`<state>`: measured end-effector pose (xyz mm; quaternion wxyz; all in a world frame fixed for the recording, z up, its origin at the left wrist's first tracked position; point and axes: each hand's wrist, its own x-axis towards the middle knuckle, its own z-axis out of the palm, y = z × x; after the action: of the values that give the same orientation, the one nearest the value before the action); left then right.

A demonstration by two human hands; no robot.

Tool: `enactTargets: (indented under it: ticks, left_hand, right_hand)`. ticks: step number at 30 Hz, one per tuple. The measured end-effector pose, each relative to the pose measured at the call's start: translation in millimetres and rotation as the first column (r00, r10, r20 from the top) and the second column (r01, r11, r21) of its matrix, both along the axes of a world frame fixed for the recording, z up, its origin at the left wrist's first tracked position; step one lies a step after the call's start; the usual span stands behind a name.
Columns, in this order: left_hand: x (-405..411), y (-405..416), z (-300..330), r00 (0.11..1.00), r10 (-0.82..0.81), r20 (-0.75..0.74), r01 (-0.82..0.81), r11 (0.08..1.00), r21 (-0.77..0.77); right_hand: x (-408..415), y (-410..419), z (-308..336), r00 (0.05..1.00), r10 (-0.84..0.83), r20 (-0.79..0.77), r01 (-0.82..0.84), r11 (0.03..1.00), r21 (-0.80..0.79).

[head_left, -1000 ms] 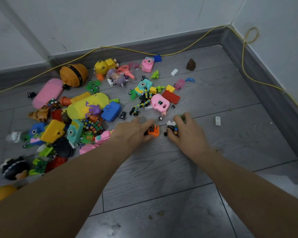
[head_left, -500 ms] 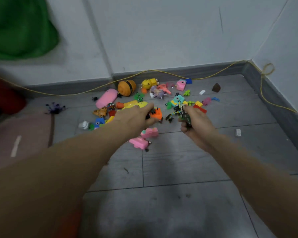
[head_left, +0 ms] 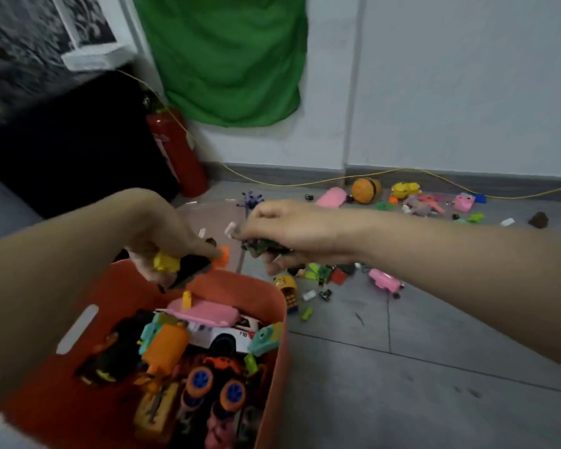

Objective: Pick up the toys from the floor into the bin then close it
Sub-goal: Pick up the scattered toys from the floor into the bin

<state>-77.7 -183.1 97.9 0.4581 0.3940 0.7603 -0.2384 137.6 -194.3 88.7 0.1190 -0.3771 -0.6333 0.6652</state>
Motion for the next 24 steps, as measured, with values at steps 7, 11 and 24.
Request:
enactTargets:
  ticks: [7,11,24]
  left_hand:
    - [-15,-15,-38,0.975,-0.106,-0.195,0.063,0.974,-0.216]
    - [-2,-10,-40,0.945,-0.230,-0.233,0.208,0.971,-0.117]
    - [1,53,-55,0.931,-0.361,-0.059,0.364,0.898,0.248]
  right_hand:
    - [-67,-23,-38,0.743,0.270,0.613,-0.530,0.797,0.291]
    - [-67,-11,-47,0.763,0.217,0.609,-0.448,0.856,0.256]
    - [-57,6,-48,0.971,0.112,0.214,-0.021,0.922,-0.386]
